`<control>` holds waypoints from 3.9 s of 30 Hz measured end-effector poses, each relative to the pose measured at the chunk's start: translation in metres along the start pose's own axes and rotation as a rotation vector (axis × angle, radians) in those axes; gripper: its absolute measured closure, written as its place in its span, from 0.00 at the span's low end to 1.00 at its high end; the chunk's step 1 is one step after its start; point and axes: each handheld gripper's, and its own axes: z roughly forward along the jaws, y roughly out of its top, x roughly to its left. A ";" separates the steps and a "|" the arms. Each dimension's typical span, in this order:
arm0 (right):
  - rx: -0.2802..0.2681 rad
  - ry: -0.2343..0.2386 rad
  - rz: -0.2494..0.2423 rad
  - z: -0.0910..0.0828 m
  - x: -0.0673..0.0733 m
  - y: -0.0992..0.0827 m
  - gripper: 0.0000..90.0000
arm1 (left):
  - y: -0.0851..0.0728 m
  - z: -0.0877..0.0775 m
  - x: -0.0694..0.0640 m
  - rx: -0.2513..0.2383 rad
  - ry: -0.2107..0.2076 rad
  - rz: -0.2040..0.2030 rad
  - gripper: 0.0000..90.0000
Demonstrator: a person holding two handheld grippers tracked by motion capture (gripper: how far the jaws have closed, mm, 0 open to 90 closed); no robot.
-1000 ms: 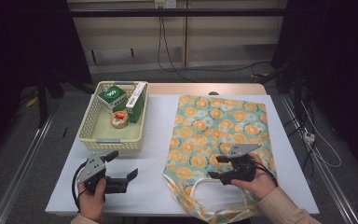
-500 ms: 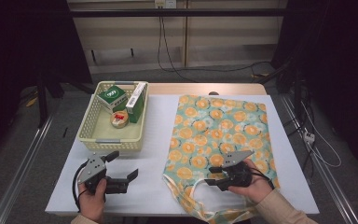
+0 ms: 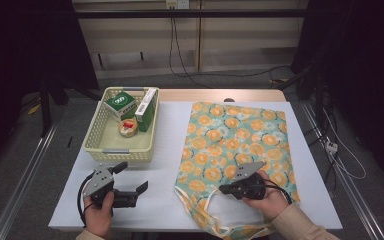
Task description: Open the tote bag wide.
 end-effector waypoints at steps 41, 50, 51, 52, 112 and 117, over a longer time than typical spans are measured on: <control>-0.031 -0.130 0.279 0.068 -0.074 0.073 1.00 | -0.002 0.003 0.001 0.001 -0.005 -0.016 0.03; -0.027 -0.117 0.258 0.074 -0.065 0.077 0.78 | -0.003 0.004 0.000 0.010 -0.004 -0.015 0.03; -0.029 -0.115 0.252 0.072 -0.064 0.077 0.74 | -0.003 0.003 0.000 0.009 -0.005 -0.021 0.03; -0.033 -0.105 0.237 0.069 -0.063 0.078 0.71 | -0.003 0.003 0.000 0.009 -0.004 -0.015 0.03; -0.141 -0.021 0.209 0.009 -0.012 0.041 0.32 | -0.003 0.000 0.000 0.020 0.006 -0.015 0.03; -0.160 0.004 0.189 0.013 -0.003 0.048 0.27 | -0.003 -0.001 0.001 0.017 0.008 -0.013 0.03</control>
